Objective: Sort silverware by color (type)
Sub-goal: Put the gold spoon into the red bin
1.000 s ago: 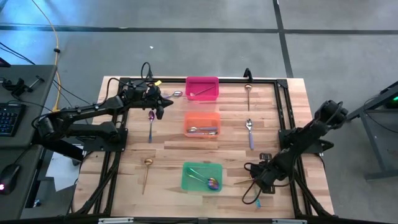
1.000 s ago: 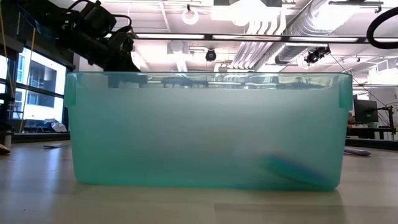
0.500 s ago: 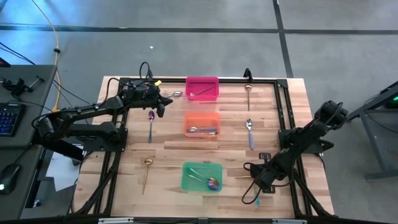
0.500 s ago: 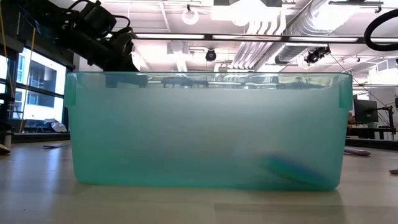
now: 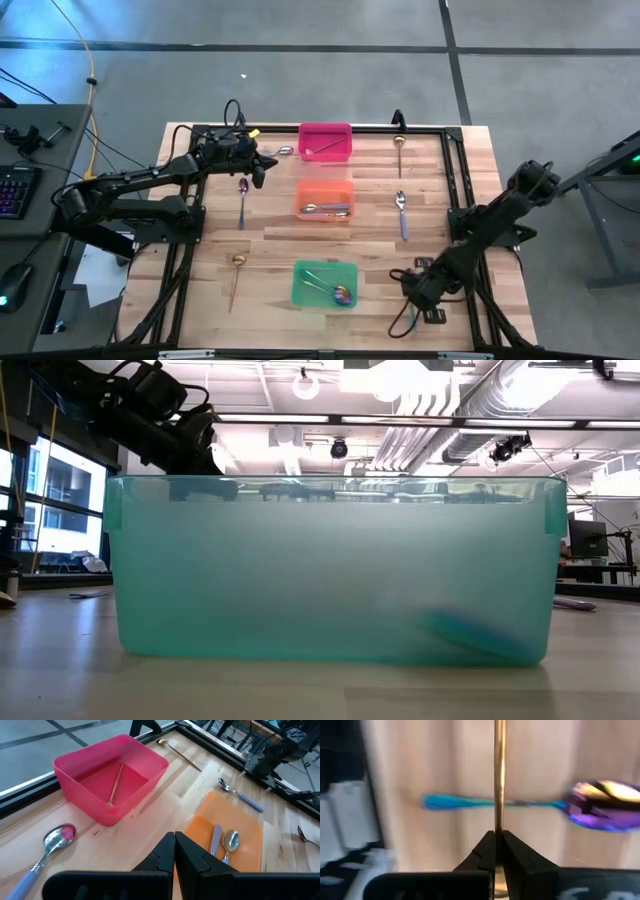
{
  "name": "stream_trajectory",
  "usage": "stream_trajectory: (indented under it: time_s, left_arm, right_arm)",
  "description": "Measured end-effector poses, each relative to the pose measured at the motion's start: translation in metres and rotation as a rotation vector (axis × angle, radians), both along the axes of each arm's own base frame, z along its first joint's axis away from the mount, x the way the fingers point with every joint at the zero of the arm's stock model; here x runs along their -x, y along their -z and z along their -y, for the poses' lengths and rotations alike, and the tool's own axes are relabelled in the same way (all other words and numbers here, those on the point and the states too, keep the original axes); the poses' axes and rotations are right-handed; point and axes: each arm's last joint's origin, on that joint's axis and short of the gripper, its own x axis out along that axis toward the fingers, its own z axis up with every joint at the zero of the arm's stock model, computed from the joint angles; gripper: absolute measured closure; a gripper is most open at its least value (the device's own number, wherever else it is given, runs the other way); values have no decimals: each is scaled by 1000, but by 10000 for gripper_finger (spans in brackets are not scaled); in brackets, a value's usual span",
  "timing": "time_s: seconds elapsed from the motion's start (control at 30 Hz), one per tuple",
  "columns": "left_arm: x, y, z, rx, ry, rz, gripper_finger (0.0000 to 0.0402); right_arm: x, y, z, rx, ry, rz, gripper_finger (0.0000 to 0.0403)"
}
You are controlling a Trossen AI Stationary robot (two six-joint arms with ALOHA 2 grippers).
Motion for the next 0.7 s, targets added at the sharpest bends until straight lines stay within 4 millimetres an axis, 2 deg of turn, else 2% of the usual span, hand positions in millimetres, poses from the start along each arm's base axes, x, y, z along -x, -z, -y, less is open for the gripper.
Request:
stream_trajectory:
  time_s: [0.17, 0.33, 0.5, 0.7]
  left_arm:
    - [0, 0, 0, 0, 1, 2, 401]
    - [0, 0, 0, 0, 1, 2, 401]
    - [0, 0, 0, 0, 1, 2, 401]
    - [0, 0, 0, -1, 11, 4, 401]
  right_arm:
    - [-11, -29, 1, -14, 37, 61, 402]
    - [-24, -55, 27, 40, 155, 89, 402]
    - [-37, -71, 82, 185, 324, 158, 403]
    - [-69, -77, 173, 298, 394, 302, 403]
